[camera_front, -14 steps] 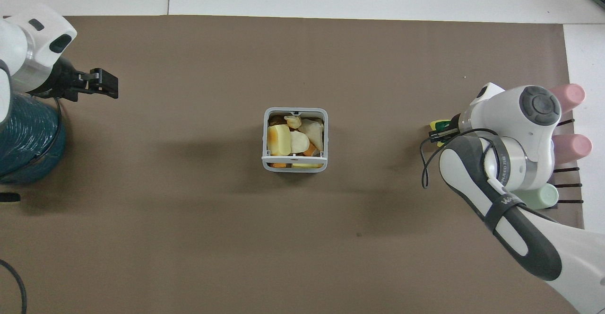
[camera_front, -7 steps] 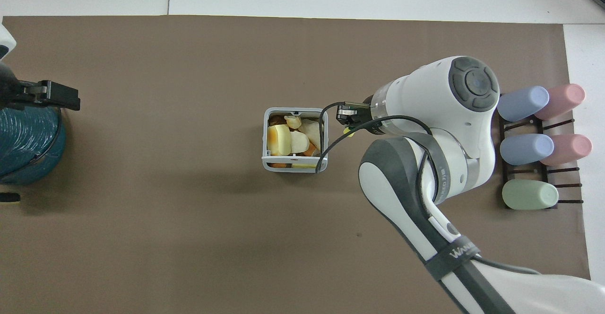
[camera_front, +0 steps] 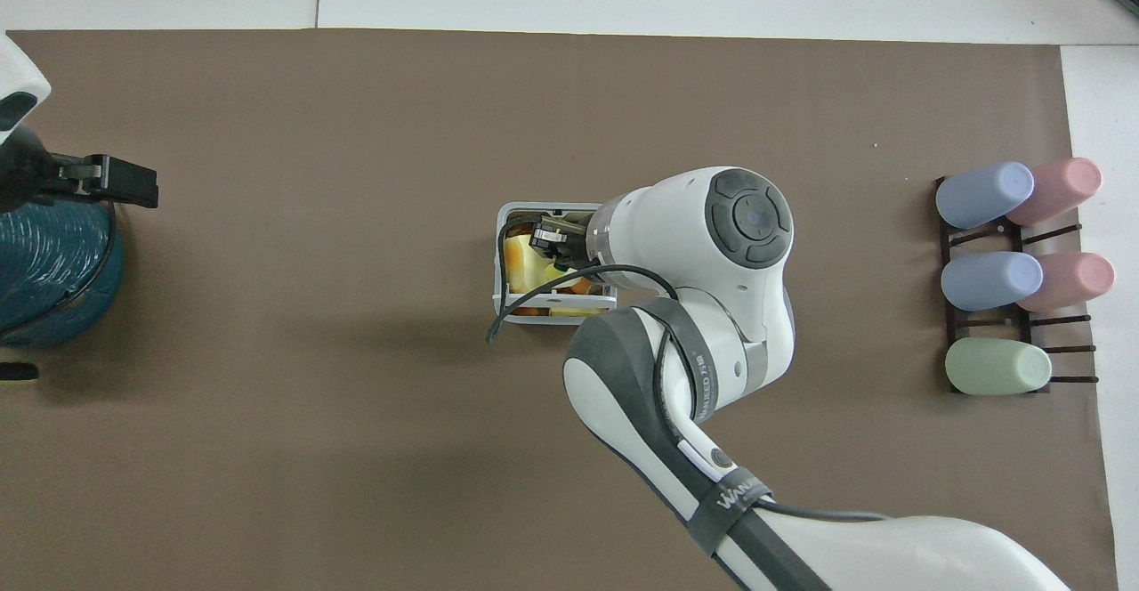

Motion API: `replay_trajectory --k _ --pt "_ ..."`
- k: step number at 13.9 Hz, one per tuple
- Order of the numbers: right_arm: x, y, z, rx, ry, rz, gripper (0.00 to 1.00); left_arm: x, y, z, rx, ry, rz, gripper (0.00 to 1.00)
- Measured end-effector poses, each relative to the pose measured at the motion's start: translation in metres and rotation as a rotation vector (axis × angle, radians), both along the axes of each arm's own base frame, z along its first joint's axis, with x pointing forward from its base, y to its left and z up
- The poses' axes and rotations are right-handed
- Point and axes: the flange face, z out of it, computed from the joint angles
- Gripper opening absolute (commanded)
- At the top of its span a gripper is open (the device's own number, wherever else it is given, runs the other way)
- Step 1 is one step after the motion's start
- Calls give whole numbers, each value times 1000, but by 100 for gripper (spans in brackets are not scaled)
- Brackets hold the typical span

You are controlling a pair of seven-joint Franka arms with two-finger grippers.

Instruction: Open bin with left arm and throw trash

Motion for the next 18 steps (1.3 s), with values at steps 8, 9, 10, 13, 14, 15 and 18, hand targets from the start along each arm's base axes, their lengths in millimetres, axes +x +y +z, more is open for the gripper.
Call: replay_trajectory --k 8,9,10,13,14,15,18 --pt "-1 13 -1 10 -17 11 100 -7 -4 -5 -28 -2 -2 100" --pt "1 13 4 15 -28 9 100 -7 -3 -5 -28 -2 1 100" --pt "4 10 12 18 -46 4 100 -7 -2 -5 -28 -3 3 100" --pt "19 -25 56 -56 -170 9 100 -7 0 -5 -28 -2 7 100" --pt "25 -45 72 -100 -208 8 100 -7 0 -5 -28 -3 7 100" --pt "30 -68 87 -154 -235 10 100 -7 0 -5 -28 -3 7 100" --pt "33 -134 121 -281 -241 73 100 -7 0 -5 -28 -2 7 100"
